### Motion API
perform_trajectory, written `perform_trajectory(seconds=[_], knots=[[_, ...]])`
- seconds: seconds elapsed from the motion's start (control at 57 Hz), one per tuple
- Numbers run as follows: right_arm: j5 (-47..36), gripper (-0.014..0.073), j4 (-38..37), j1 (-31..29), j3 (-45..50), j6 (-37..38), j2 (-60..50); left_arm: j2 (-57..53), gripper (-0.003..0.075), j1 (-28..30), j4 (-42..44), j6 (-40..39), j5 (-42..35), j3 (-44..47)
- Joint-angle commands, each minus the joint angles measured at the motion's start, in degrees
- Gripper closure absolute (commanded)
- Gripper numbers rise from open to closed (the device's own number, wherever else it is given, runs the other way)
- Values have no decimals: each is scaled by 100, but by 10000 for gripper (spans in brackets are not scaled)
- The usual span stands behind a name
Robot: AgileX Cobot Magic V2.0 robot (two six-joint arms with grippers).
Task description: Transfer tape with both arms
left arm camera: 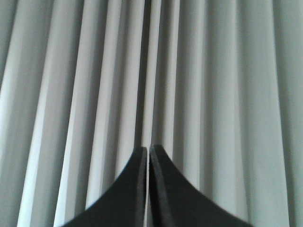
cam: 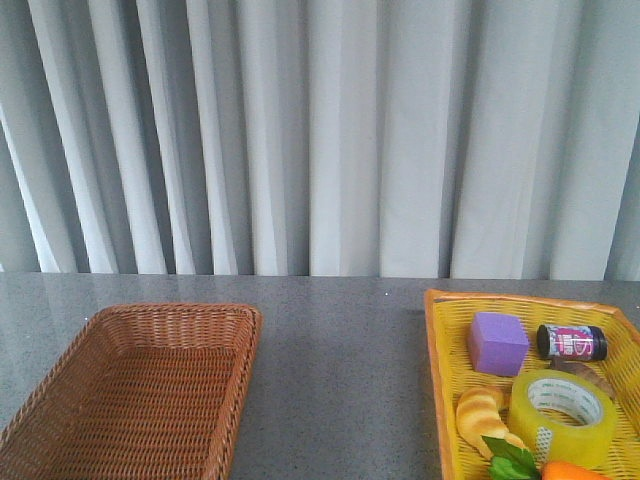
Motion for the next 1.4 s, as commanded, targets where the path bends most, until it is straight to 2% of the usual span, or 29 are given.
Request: perform_trajectory(seconds=[0.0,0.07,0.175,0.246,0.298,0.368,0.544,0.772,1.123,1.386], knots=[[233,601,-33,-36,-1225,174,540,359,726,17,-45,186,-196,-1097],[1034,601,-33,-36,-2234,168,1169,909,726,17,-60,116,234,-2070],[3424,601,63,-30,-3904,161,2337,1860,726,17,-23,135,1833,-3700],[4684,601,192,2,-4755,103,3124,2610,726,2,5,303,2801,-4766],[5253,601,311,115,-5229,33,3646,3218,726,-40,5,419,3259,-5321],[5693,601,319,338,-5697,-66,4221,3885,726,-139,1,419,3507,-5896],[5984,601,318,722,-5947,-534,4898,5022,726,-406,-17,402,4221,-6380],[6519,601,291,723,-5947,-999,5358,5637,726,-497,-42,402,5448,-6380],[6825,589,316,723,-5947,-949,5601,5679,726,-536,-93,364,5407,-6380],[6982,488,497,723,-5947,-959,5674,5698,725,-536,-597,364,5228,-6380]])
